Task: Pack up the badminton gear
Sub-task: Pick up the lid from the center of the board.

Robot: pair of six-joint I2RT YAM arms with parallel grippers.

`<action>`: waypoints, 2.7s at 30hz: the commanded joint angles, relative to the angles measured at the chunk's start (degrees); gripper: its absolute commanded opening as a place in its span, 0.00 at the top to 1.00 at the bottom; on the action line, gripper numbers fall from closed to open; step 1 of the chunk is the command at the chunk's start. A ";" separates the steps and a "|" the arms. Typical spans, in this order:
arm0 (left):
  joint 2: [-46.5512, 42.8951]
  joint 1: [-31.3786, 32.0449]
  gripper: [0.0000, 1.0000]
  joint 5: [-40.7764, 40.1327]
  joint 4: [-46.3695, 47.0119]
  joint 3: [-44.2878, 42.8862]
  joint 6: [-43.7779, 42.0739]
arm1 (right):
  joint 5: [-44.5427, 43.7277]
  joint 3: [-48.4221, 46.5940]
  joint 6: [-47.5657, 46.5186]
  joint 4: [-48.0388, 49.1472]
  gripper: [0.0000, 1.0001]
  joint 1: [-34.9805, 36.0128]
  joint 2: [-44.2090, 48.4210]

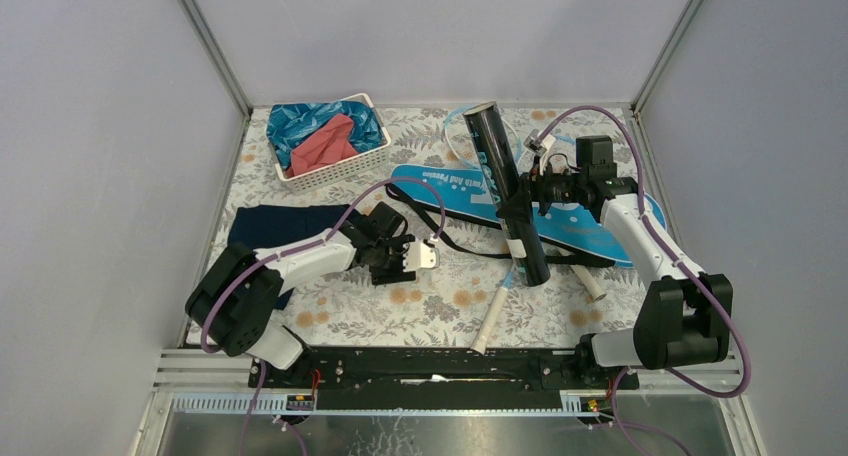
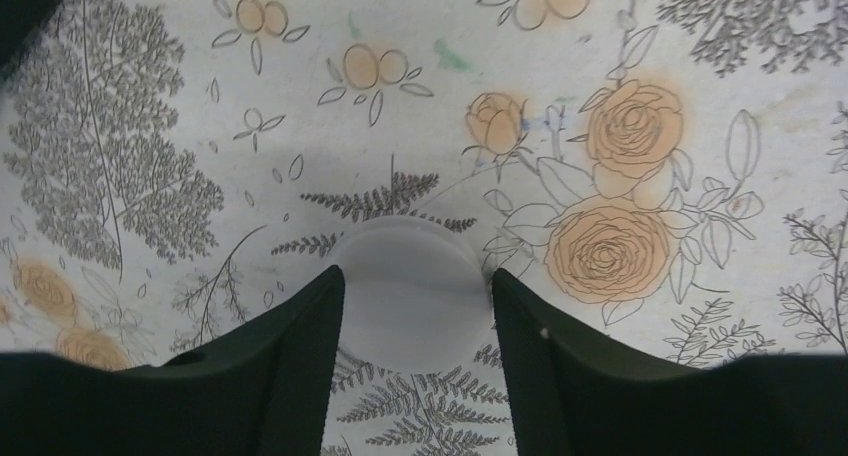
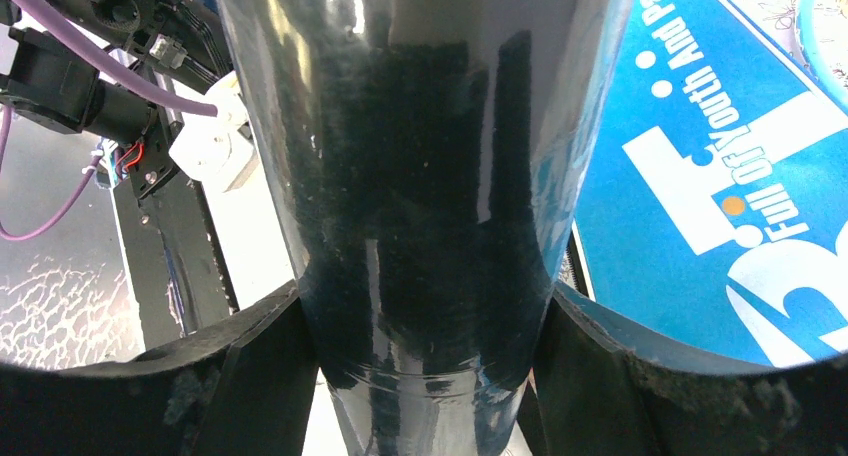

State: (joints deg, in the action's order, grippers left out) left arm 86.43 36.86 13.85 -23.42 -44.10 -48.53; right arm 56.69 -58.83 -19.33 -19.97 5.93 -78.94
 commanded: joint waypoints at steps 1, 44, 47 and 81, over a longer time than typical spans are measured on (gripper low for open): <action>-4.08 -0.61 0.46 -6.06 -0.31 1.77 2.64 | 2.73 -0.59 -0.95 0.59 0.67 -0.43 0.01; 4.37 -7.68 0.36 -1.62 -2.35 -1.14 21.34 | 3.17 -0.41 0.70 1.38 0.67 -0.45 -1.56; 3.21 -7.78 0.39 -2.38 -1.94 -1.50 21.40 | 3.12 -0.41 0.57 1.33 0.67 -0.46 -1.62; -12.11 -23.32 0.41 17.90 -6.07 -7.56 23.96 | -34.42 -12.80 -9.79 -18.08 0.68 13.81 -12.19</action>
State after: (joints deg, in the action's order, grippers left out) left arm 76.62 14.83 28.38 -28.67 -49.93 -26.37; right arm 31.00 -67.88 -24.47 -31.07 19.86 -91.15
